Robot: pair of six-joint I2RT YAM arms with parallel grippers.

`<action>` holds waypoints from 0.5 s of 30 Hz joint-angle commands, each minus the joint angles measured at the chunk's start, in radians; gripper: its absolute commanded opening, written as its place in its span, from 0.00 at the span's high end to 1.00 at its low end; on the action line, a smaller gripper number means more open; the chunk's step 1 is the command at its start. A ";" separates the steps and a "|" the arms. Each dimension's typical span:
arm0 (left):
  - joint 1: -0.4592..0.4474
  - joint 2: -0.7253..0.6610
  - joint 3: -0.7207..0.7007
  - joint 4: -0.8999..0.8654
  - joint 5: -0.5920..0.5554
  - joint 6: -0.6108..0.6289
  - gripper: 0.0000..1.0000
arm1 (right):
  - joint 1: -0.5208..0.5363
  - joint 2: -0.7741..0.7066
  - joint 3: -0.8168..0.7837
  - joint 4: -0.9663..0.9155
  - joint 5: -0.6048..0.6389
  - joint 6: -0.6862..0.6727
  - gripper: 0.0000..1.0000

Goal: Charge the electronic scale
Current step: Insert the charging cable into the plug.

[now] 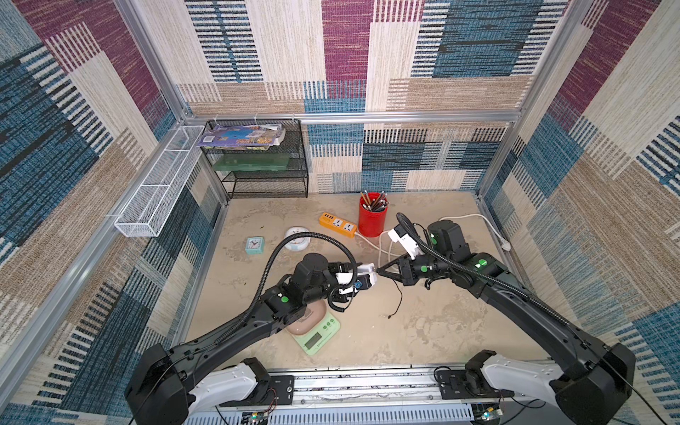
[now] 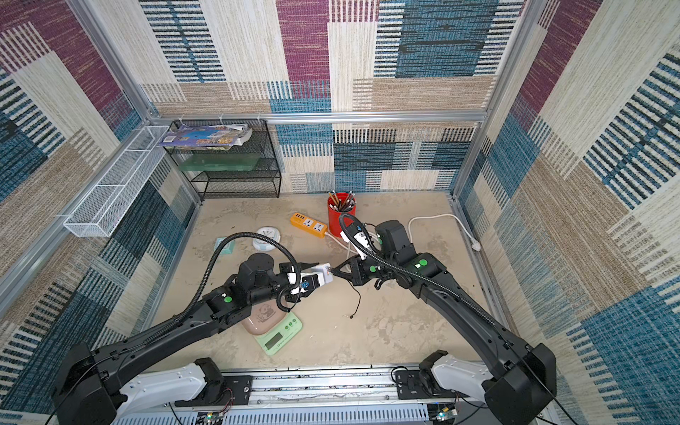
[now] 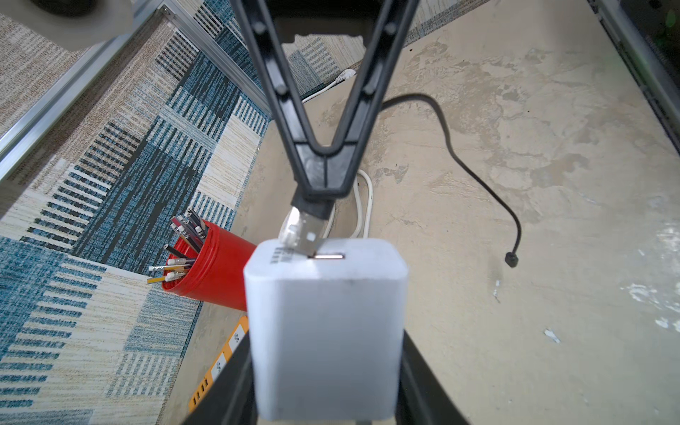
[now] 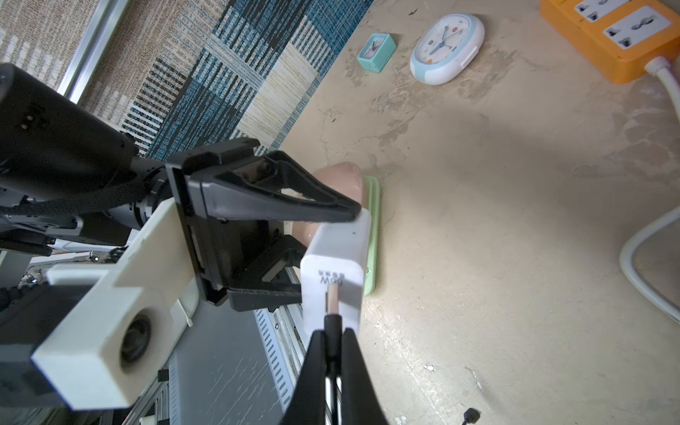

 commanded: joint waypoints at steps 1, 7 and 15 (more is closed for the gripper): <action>-0.001 0.003 0.002 0.054 0.005 0.036 0.76 | 0.011 0.013 0.009 -0.003 0.019 -0.002 1.00; -0.001 0.006 0.009 0.057 -0.020 0.068 0.76 | 0.023 0.028 0.014 -0.029 0.037 -0.012 1.00; -0.001 0.000 0.007 0.081 -0.042 0.112 0.76 | 0.031 0.048 0.038 -0.082 0.036 -0.040 1.00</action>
